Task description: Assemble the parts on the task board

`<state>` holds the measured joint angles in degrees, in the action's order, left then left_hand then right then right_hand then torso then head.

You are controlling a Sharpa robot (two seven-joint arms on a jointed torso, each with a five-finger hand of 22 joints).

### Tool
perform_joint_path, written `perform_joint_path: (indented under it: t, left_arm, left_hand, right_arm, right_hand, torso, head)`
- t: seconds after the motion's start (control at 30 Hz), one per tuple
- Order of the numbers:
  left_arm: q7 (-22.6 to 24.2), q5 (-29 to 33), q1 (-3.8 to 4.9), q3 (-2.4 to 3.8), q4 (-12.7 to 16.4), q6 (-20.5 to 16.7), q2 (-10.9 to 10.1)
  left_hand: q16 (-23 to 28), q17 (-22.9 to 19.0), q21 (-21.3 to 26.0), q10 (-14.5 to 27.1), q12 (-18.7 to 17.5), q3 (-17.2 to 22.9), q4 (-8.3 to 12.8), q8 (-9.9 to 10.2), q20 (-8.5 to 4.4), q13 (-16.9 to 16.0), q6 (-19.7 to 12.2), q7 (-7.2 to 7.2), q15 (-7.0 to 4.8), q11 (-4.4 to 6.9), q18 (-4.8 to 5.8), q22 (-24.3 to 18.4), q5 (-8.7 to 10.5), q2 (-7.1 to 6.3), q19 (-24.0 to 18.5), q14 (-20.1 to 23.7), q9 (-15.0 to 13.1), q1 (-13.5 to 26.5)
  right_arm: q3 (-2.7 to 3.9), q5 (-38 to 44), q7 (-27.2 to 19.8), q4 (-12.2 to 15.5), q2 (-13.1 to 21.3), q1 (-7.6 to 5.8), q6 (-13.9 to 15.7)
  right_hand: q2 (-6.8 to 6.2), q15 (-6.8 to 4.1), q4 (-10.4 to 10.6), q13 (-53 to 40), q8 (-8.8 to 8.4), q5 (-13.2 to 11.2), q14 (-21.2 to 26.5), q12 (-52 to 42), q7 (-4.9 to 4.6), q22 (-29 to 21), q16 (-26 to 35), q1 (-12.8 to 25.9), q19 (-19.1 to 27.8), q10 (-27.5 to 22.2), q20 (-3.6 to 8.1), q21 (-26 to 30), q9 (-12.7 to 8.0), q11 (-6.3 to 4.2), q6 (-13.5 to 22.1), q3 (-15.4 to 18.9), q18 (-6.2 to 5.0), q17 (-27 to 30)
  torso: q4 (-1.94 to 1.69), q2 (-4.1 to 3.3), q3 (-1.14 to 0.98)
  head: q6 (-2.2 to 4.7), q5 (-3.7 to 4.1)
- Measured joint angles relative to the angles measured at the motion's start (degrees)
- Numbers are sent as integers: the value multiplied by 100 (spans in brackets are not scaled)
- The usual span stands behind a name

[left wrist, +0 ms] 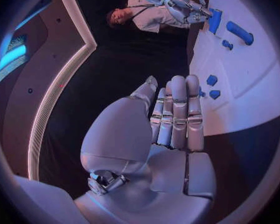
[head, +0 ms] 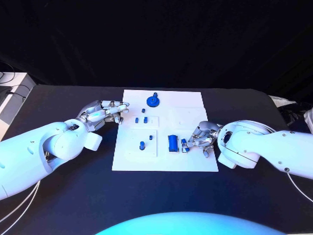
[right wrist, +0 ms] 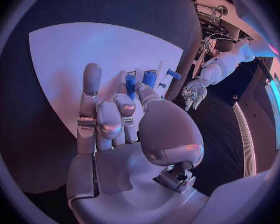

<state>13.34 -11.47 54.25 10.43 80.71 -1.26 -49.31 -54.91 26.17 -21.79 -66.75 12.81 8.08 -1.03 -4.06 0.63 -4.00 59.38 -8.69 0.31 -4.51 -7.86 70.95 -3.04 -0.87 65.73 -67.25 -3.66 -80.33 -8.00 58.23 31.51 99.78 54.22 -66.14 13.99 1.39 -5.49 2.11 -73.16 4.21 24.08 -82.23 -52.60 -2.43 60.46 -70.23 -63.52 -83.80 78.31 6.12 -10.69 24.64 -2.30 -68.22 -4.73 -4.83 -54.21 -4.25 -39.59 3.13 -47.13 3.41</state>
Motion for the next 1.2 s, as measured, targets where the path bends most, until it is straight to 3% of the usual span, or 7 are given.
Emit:
perform_joint_path:
  t: [0.13,0.3,0.47,0.67,0.83,0.97,1.2]
  left_arm:
    - [-1,0,0,0,0,0,-1]
    - [-4,0,0,0,2,0,-9]
    - [-6,0,0,-1,4,-1,-29]
    - [-9,0,0,-1,5,-2,-32]
    - [-10,0,0,1,6,-2,-32]
    - [-11,0,0,0,6,-3,-33]
    - [-13,0,0,-2,5,-3,-35]
  left_hand:
    - [0,0,0,0,0,0,0,0,0,0,0,0,0,0,0,0,0,0,0,0,0,0]
    - [0,0,0,0,0,0,0,0,0,0,0,0,0,0,0,-1,0,0,0,0,0,0]
    - [0,0,0,0,0,0,0,0,0,0,0,0,0,0,0,-1,0,0,0,0,0,0]
    - [0,0,0,0,0,0,0,0,0,0,0,0,0,0,0,-1,0,0,0,0,0,0]
    - [0,0,0,0,0,0,0,0,0,0,0,0,0,0,0,-2,0,0,0,0,0,0]
    - [0,-1,0,0,0,0,0,0,0,0,0,0,0,0,0,-2,0,0,0,0,0,0]
    - [0,-7,0,0,0,0,0,0,-22,0,0,0,0,0,0,7,0,0,22,0,0,0]
  right_arm:
    - [0,0,-6,8,6,0,4]
    - [0,-3,-29,14,7,-2,34]
    - [1,-7,-52,16,8,-2,59]
    - [1,-10,-68,4,9,-1,77]
    - [0,-10,-94,7,44,0,82]
    - [0,-7,-144,42,111,0,80]
    - [0,16,-273,179,254,25,58]
  right_hand:
    - [-154,-1,164,-2,-25,-235,0,0,-12,-7,0,154,0,48,0,0,-78,-29,-47,527,-4,0]
    - [-70,-1,399,-4,-23,-358,0,0,-12,-19,0,239,0,28,0,0,-166,-7,-47,1076,-4,0]
    - [6,-1,483,-4,-23,12,0,0,-12,-19,0,191,0,28,0,0,-192,-7,-47,1275,-3,0]
    - [5,-1,500,-3,-24,24,0,0,-12,-19,0,191,0,28,0,0,-208,-7,-47,1302,-3,0]
    - [152,-1,386,-3,-25,-9,0,0,-12,-35,0,16,0,28,0,0,-221,-6,-47,1425,-3,-1]
    - [63,-1,-39,-2,-11,-735,0,0,17,-35,-22,-386,0,29,0,-21,-176,-6,-162,1208,-3,-1]
    - [-105,-23,-323,-12,179,-1311,-21,0,123,-42,-22,-457,-23,61,23,-21,61,-36,-312,999,-2,-21]
  torso:
    - [-2,1,1]
    - [-2,1,2]
    - [-4,1,2]
    - [-3,1,2]
    - [-3,1,2]
    - [-4,1,2]
    - [-1,1,-2]
  head:
    - [-4,-4]
    - [-1,-10]
    - [-4,-15]
    - [-5,-16]
    - [-3,-15]
    - [-2,-9]
    - [-9,-15]
